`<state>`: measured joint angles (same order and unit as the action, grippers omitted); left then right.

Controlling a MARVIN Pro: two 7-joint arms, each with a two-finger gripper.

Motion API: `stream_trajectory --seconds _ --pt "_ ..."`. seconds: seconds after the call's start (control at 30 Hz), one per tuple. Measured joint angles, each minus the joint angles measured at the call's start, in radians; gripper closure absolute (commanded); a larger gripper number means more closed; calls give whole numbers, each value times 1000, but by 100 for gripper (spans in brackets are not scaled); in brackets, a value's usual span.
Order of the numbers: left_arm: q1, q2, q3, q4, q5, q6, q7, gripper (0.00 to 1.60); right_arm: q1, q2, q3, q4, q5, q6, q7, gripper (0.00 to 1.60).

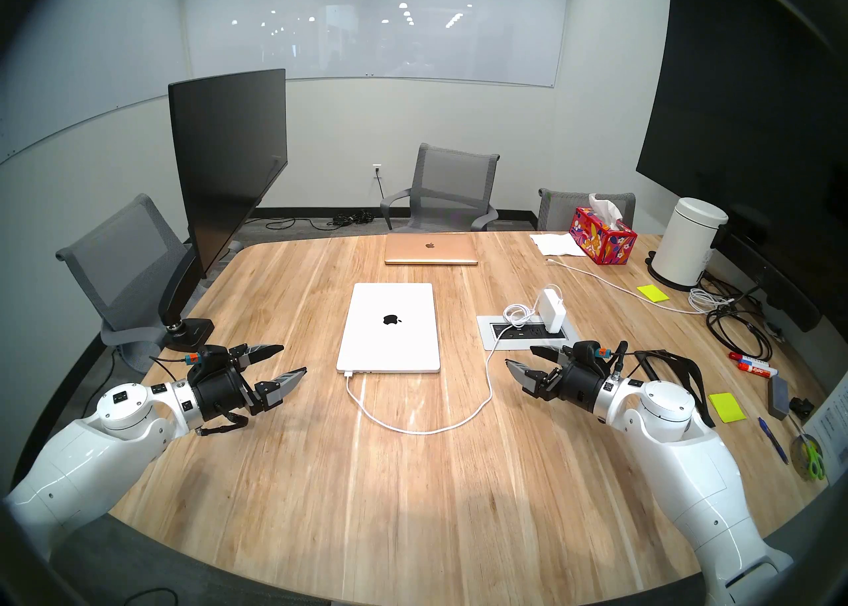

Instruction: Unplug the charging cable from the port of the MacBook and lay it on the desk

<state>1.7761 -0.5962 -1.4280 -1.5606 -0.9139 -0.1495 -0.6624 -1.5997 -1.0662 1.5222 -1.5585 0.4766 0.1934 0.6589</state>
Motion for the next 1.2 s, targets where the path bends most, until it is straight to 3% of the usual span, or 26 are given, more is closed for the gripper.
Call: stream_trajectory --seconds 0.67,1.2 --pt "0 1 1 0 0 0 0 0 -101 35 -50 -207 -45 107 -4 0" --pt "0 1 2 1 -1 0 0 0 -90 20 -126 -256 -110 176 -42 0"
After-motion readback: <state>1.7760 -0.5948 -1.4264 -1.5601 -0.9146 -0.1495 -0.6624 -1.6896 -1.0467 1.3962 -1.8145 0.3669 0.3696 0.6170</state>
